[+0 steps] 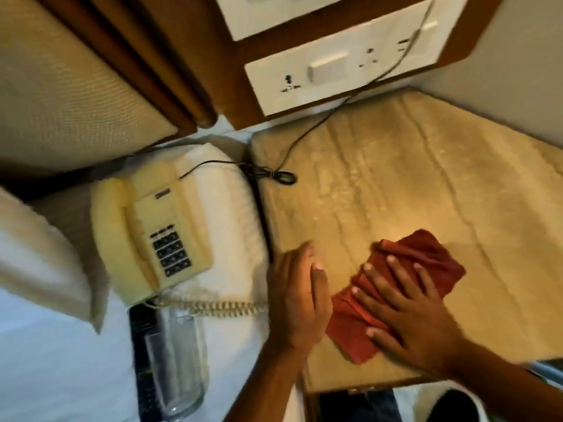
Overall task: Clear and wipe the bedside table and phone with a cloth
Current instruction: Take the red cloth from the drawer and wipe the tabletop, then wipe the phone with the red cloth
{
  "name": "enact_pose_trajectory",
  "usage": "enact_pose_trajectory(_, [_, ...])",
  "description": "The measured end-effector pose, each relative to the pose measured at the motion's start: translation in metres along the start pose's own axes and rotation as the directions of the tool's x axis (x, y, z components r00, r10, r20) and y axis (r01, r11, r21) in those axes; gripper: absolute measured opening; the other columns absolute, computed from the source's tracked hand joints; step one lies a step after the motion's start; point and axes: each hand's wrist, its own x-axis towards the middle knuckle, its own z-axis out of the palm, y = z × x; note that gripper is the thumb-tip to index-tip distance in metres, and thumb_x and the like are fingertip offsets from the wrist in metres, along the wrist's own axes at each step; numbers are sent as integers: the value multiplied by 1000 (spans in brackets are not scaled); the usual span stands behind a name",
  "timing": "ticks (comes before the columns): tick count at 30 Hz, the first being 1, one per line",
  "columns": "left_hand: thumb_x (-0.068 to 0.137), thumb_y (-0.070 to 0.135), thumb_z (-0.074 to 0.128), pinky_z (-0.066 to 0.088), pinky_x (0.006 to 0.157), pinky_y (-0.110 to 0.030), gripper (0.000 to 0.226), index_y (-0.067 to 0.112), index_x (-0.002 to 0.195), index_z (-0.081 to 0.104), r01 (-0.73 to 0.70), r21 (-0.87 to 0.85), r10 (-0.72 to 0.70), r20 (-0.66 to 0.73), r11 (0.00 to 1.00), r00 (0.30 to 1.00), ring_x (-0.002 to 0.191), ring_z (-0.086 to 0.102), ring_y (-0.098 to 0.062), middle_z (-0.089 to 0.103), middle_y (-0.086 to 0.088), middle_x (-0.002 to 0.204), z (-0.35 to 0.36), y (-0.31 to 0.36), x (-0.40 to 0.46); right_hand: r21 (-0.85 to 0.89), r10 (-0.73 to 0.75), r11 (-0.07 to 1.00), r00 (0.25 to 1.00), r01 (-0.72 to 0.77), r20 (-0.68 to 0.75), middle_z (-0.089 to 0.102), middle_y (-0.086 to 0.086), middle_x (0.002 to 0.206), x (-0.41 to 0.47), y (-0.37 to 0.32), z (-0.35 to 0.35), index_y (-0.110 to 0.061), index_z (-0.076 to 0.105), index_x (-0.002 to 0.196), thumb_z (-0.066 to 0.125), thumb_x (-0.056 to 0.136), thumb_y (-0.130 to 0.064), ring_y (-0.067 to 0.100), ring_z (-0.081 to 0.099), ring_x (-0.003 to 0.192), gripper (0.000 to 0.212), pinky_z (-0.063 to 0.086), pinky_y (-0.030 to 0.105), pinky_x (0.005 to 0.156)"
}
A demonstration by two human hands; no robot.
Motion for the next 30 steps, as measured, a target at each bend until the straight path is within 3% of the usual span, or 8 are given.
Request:
enact_pose_trajectory(3, [93,19,51,42,100,-46,40,-1,127,60,111,176,-63,-256,978,965,114,58,-38,65,-22,122,-76,-46,33,-176,-258,948,964,266,67,25,2,166,26,48,-7,-42,26,155,36,94,-67,39,13,153,66,18,65,115])
enact_pose_trajectory(6, [88,28,61,38,106,-49,55,1,135,50,633,187,-513,-437,752,739,127,49,-42,55,-26,137,-149,-104,64,-71,54,996,998,-51,44,31,8,163,58,29,-19,-40,26,155,26,96,-67,39,9,153,65,14,63,115])
enact_pose_trajectory(10, [93,27,68,52,76,-37,31,10,119,64,861,-387,-890,179,329,421,102,65,-29,67,-17,123,-207,-156,69,113,489,866,872,-488,15,22,14,165,97,-40,-18,-33,25,155,41,80,-78,47,6,151,90,5,65,115])
enact_pose_trajectory(18, [66,27,78,55,92,-46,63,14,127,65,781,-557,-764,362,281,533,115,66,-32,74,-10,117,-215,-162,73,-33,132,991,989,-130,60,46,18,153,65,32,-48,-26,36,151,26,99,-61,41,36,143,64,40,67,103])
enact_pose_trajectory(21, [61,32,82,59,82,-44,64,18,122,68,749,-586,-747,337,310,572,107,72,-30,77,-7,112,-205,-144,82,124,340,936,938,-330,-65,62,20,135,83,23,-49,-27,34,150,69,86,-17,44,57,124,74,51,62,91])
enact_pose_trajectory(24, [65,36,80,60,78,-40,65,19,126,66,708,-633,-717,331,313,614,107,73,-27,77,-6,115,-199,-121,81,437,655,712,745,-550,-129,63,14,132,111,5,-66,-40,31,149,59,94,-18,41,62,113,66,49,51,89])
enact_pose_trajectory(27, [69,44,84,63,68,-38,58,27,121,67,701,-614,-648,375,362,663,102,75,-23,78,-1,113,-180,-84,69,850,800,386,589,-358,-115,57,0,145,127,-2,-91,-30,41,150,50,98,-12,24,54,132,56,41,42,112])
enact_pose_trajectory(30, [67,45,81,62,69,-32,56,28,119,67,676,-602,-540,430,426,723,97,76,-20,78,1,110,-133,-41,57,861,652,493,708,-124,-271,56,-27,133,120,-31,-135,-35,47,144,52,93,-14,-6,53,123,56,43,20,105])
